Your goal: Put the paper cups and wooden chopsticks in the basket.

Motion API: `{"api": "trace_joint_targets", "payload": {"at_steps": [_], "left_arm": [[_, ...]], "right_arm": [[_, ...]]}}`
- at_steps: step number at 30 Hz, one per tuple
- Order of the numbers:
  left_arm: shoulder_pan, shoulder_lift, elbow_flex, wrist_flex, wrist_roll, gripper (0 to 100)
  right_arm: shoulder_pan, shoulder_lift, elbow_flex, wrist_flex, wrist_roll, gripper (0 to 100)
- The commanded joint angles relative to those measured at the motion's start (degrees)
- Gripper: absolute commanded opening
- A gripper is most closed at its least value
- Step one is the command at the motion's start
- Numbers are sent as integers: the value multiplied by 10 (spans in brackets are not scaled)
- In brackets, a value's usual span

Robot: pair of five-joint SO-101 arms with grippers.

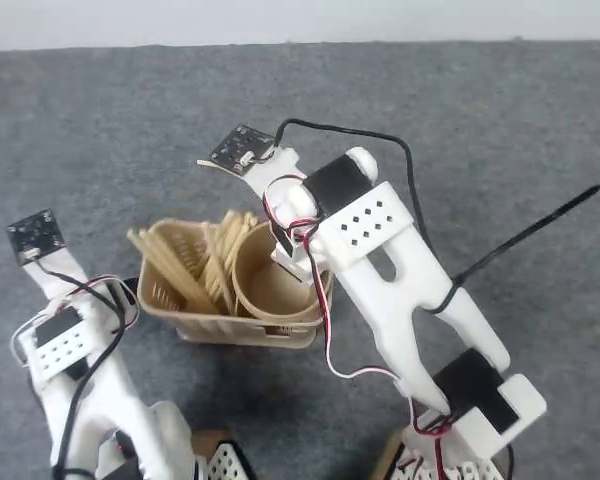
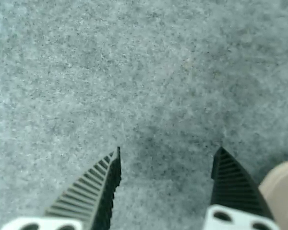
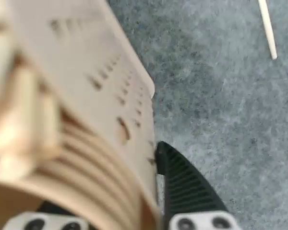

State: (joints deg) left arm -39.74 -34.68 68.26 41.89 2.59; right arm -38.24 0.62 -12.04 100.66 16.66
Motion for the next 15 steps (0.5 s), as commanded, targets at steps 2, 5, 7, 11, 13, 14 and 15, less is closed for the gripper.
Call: {"api": "trace_joint_targets", "payload": {"at_steps": [2,5,7,11,13,14,15], "left_arm": [[0,-8,-4,-12,-7,291],[0,-8,-4,-12,-7,291],[0,-8,-4,-12,-7,291],[0,-8,-4,-12,-7,291],[0,-8,-4,-12,-7,291],[0,-8,-4,-12,-7,291],[0,-8,-4,-12,-7,291]], "right_arm": [[67,-35,-35,20,42,6],[128,-67,-36,22,82,6],[167,-82,-36,22,99,6],[232,-106,-36,22,140,6],[262,-112,-36,22,156,6],[281,-112,-35,23,162,6],[299,-112,-34,23,170,6]]}}
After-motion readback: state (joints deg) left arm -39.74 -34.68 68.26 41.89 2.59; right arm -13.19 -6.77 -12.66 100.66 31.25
